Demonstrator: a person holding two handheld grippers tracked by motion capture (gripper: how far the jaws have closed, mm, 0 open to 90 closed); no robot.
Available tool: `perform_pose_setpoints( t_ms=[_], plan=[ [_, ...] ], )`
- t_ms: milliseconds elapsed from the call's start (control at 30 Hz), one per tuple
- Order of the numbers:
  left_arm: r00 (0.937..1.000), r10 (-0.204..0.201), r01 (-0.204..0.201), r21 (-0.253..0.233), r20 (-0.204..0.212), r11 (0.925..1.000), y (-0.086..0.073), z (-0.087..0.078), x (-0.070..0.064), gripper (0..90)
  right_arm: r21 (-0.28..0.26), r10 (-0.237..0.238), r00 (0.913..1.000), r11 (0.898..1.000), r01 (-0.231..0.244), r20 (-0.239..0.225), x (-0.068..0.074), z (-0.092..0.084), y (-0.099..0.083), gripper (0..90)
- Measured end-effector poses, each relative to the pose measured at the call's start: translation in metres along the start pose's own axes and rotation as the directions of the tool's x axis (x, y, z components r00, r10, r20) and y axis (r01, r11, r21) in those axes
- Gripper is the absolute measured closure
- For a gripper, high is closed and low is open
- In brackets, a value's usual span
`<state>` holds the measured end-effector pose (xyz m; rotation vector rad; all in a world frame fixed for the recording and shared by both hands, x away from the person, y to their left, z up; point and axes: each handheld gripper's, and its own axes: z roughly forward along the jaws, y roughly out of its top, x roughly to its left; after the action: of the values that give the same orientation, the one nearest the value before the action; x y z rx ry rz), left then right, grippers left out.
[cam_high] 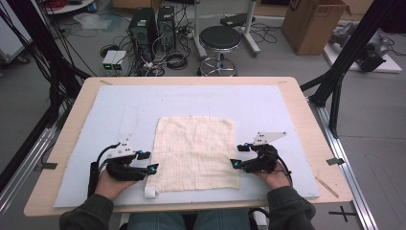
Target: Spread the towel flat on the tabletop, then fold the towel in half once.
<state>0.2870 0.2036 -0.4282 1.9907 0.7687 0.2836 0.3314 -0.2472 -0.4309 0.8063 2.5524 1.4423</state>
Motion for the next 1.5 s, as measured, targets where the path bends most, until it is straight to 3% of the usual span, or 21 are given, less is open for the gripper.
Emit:
perform_pose_setpoints(
  t_ms=[867,1267,1500],
  plan=[
    [0.9999,0.000,0.000,0.011,-0.013,0.9999,0.004,0.002,0.003,39.7,0.020,-0.014,0.9998,1.000,0.013,0.013,0.000,0.004,0.004,29.1],
    [0.9994,-0.034,0.034,0.005,-0.010,0.9994,0.011,0.006,0.010,39.9,0.028,-0.010,0.9997,1.000,0.009,0.022,-0.009,0.008,0.011,28.7],
    [0.9986,-0.050,0.050,0.004,-0.019,0.9988,0.022,0.006,0.017,38.6,0.032,0.004,0.9997,0.999,-0.005,0.026,-0.020,0.008,0.018,28.4]
  ],
)
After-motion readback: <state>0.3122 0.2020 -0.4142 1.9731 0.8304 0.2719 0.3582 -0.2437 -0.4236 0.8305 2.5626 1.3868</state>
